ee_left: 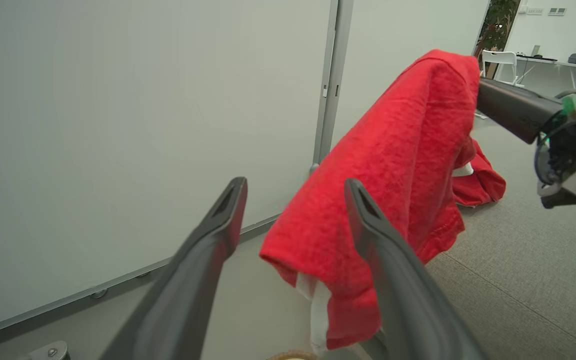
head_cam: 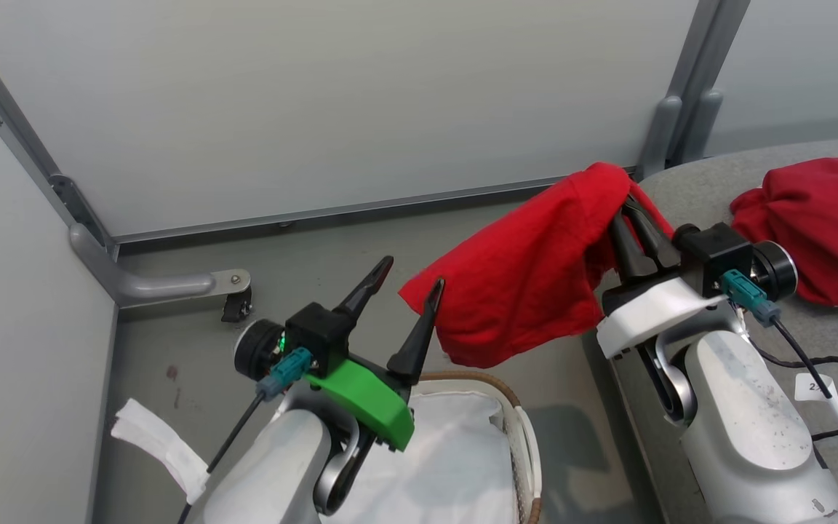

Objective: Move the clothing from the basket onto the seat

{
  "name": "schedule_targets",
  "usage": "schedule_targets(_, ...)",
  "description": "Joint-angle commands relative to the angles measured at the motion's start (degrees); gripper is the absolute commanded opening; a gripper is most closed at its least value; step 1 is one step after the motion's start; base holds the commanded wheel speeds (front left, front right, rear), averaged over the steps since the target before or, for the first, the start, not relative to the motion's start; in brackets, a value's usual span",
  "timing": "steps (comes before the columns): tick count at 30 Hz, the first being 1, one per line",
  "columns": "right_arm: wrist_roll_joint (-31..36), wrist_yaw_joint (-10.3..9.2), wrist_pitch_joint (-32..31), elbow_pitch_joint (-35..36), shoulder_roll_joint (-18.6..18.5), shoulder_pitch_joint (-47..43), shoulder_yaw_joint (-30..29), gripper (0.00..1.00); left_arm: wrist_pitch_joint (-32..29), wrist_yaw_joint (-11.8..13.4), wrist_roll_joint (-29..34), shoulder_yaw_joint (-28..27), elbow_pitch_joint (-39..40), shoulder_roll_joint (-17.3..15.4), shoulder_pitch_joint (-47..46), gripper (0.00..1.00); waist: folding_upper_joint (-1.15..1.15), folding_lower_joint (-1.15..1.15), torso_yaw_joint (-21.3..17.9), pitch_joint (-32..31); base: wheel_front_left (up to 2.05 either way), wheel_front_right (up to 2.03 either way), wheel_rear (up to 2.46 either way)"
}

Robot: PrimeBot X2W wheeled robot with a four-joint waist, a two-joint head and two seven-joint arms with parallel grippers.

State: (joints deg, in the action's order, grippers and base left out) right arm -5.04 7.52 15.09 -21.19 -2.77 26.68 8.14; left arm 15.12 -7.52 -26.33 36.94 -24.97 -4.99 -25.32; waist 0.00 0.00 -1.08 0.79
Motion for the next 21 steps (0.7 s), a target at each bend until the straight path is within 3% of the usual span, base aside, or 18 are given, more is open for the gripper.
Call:
schedule_targets(1,0.1,-0.06,0.1,0.4,-0.2,-1.0,-0.4,0.00,0.0,0.1,0.5,-0.6,0.3,0.1,1.6,1.00,0.00,0.00,0.0,-0.1,0.00,0.00,0.00)
schedule_targets(12,0.6,-0.06,0.1,0.9,-0.2,-2.5,-2.3,0.00,0.0,0.1,2.5,-1.7,1.4,1.2,6.2,1.00,0.00,0.00,-1.7,-0.2,0.00,0.00,0.00)
schedule_targets(21,1.7,-0.06,0.1,1.0,-0.2,-3.0,-3.5,0.00,0.0,0.1,3.7,-2.2,2.1,1.4,7.2,1.00,0.00,0.00,-9.9,0.9,0.00,0.00,0.00)
